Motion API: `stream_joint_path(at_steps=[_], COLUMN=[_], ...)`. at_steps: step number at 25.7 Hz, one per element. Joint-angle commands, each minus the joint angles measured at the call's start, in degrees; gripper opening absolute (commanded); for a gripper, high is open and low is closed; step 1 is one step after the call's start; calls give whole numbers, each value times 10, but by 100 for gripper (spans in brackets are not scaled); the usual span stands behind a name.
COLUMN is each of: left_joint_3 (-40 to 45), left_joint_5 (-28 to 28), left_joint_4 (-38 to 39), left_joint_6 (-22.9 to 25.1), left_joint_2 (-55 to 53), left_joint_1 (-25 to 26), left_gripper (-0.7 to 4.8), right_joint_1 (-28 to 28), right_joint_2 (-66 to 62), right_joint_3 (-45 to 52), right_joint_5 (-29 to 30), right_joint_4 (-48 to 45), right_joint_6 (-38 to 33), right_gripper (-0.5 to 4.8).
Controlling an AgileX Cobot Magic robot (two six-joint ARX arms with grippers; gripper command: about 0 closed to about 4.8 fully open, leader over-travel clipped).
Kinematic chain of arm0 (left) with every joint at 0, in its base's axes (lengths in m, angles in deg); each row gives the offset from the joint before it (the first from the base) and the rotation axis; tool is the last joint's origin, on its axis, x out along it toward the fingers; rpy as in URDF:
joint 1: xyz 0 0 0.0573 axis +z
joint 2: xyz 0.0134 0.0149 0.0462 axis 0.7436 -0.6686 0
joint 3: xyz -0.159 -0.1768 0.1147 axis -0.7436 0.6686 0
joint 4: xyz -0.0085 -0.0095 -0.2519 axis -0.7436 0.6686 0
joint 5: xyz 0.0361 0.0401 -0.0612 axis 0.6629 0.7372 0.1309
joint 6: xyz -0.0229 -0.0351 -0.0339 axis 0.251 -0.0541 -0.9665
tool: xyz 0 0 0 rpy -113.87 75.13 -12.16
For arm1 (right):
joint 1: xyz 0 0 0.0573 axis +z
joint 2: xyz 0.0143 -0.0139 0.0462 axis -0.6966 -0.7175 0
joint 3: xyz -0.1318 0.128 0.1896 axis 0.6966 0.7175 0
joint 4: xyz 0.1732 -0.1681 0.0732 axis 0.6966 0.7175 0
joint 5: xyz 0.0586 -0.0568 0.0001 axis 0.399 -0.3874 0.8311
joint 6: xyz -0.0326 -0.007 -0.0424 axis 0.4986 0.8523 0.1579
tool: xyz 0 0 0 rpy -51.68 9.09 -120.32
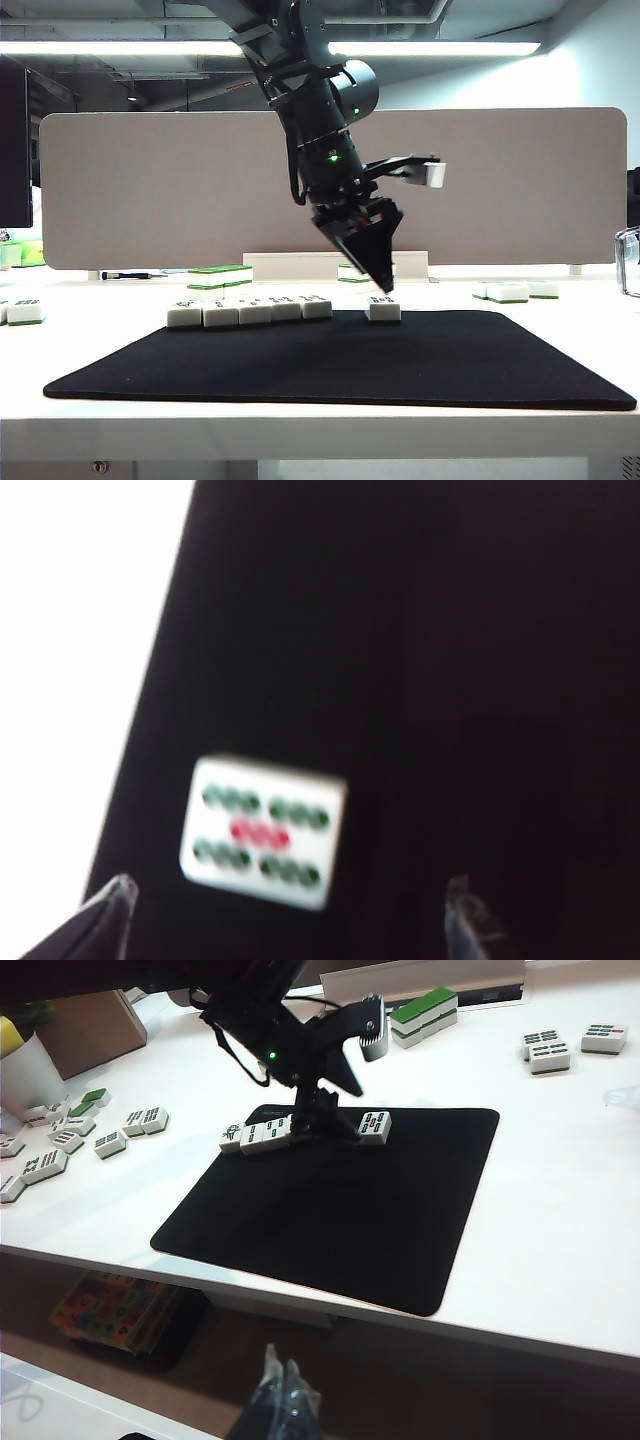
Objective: Align six mahjong tiles in a row on the table.
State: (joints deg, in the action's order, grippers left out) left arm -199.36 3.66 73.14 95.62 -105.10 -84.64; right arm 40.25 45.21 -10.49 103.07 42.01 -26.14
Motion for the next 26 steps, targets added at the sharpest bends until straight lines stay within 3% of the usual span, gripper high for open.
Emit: stream_joint_path(at_steps=[1, 11, 13, 14, 26], left_joint_3=[-2, -2, -2, -2, -2], left_joint_5=[-12, -16, -16, -16, -10], left_joint_4=[-37, -48, -58, -59, -59], left_joint_6=[9, 9, 3, 3, -39], left_joint_2=[-3, -26, -33, -35, -52], left_joint_1=[4, 7, 5, 5, 6], left_gripper=[396, 386, 259, 240, 240], right_joint_1=[0, 0, 0, 0, 0], right_joint_2=[7, 7, 7, 7, 7], right_joint_3=[-1, -1, -1, -1, -1], right_joint_5=[-1, -3, -14, -16, -16], right_joint_4=[-7, -7, -7, -7, -7], right_joint_6=[1, 1, 1, 1, 1], right_gripper=[-1, -1, -1, -1, -1])
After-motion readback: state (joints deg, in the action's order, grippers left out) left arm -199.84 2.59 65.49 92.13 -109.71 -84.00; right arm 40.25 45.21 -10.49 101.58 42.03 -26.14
